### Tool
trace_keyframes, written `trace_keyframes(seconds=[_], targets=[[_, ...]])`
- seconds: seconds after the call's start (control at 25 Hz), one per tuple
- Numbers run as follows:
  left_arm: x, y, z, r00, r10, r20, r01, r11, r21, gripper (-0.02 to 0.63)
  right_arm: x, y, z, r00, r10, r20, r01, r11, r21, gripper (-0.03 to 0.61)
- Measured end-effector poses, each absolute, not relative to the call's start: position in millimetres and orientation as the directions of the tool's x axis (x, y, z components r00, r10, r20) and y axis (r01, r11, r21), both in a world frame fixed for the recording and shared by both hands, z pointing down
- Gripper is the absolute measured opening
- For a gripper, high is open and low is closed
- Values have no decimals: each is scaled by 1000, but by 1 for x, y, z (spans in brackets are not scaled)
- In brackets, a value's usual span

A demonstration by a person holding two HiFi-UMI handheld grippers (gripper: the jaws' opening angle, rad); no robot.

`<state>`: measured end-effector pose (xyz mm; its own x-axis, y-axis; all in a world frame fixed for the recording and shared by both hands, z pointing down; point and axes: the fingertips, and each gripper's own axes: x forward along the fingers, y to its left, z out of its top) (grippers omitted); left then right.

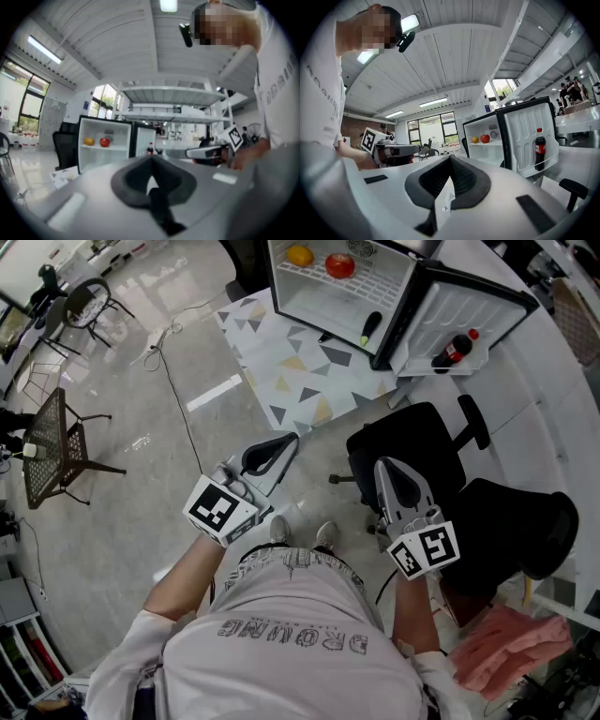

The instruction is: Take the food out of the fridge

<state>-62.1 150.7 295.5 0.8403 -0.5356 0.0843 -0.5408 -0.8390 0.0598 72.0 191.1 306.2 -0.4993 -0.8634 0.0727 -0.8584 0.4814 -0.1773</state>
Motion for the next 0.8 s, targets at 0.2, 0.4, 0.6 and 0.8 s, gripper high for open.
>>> trace_keyframes(seconds=[0.2,0.4,0.6,0.8], targets=[[-58,156,294,839,-536,94,-541,-840,45,6,75,197,306,-506,-859,75,-855,487,-180,-3],[-51,162,298,837,-538,101,-544,-838,47,6,79,202,304,-517,-853,68,-847,499,-185,-3],[-39,168,300,831,-548,98,-553,-832,47,6,86,206,297,-529,-847,46,-839,514,-181,-3],[-26,178,302,817,-568,101,-574,-818,41,6,99,213,299,-551,-834,41,-825,536,-180,-3]])
